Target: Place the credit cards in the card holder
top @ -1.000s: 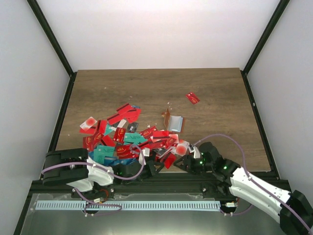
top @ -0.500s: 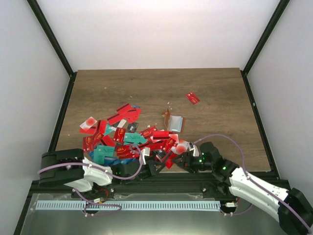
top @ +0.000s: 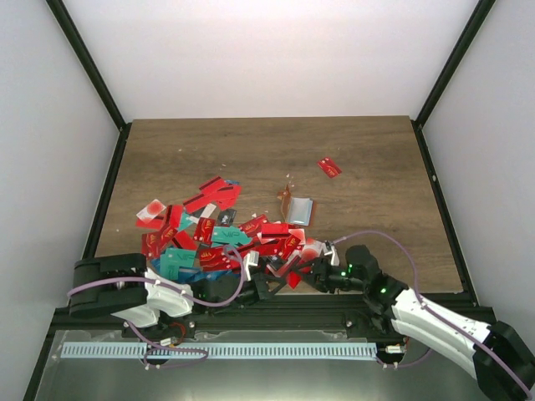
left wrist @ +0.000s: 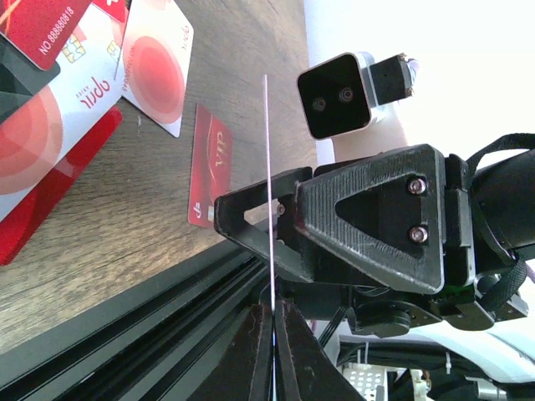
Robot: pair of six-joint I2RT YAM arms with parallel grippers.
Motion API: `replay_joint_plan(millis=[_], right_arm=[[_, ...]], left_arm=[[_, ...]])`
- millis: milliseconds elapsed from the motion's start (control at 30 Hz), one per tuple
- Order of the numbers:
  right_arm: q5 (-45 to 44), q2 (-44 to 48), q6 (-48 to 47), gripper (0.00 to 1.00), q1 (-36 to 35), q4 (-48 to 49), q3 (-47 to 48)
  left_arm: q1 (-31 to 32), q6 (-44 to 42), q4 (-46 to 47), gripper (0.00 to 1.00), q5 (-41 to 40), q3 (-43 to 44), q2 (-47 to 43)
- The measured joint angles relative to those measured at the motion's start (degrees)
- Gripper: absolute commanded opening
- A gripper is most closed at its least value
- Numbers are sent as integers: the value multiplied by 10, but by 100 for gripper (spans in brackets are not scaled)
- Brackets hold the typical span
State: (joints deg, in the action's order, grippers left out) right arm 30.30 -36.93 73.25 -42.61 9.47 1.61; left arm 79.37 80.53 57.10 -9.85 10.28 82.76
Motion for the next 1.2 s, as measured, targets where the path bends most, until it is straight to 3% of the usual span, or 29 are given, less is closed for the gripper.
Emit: replay_joint_plan(millis=[167, 467, 600, 800, 1000, 1200], right_arm=[[-6, 8, 17, 22, 0, 30, -8], [-19, 19, 23, 1, 0, 55, -8], [-23, 15, 13, 1, 0, 59, -3], [-50, -1, -13, 1, 0, 27, 33], [-84, -18, -69, 1, 29, -39, 109], [-99, -80, -148, 1, 123, -80, 188]], left_arm=[[0, 0, 10, 4, 1, 0, 1], [-2, -2, 12, 7, -1, -1, 1], [-3, -12, 3, 16, -2, -1, -3], [-16, -37, -36, 39, 0, 4, -37], [-54, -90, -154, 43, 0, 50, -86], [-120, -180, -290, 47, 3, 116, -137]])
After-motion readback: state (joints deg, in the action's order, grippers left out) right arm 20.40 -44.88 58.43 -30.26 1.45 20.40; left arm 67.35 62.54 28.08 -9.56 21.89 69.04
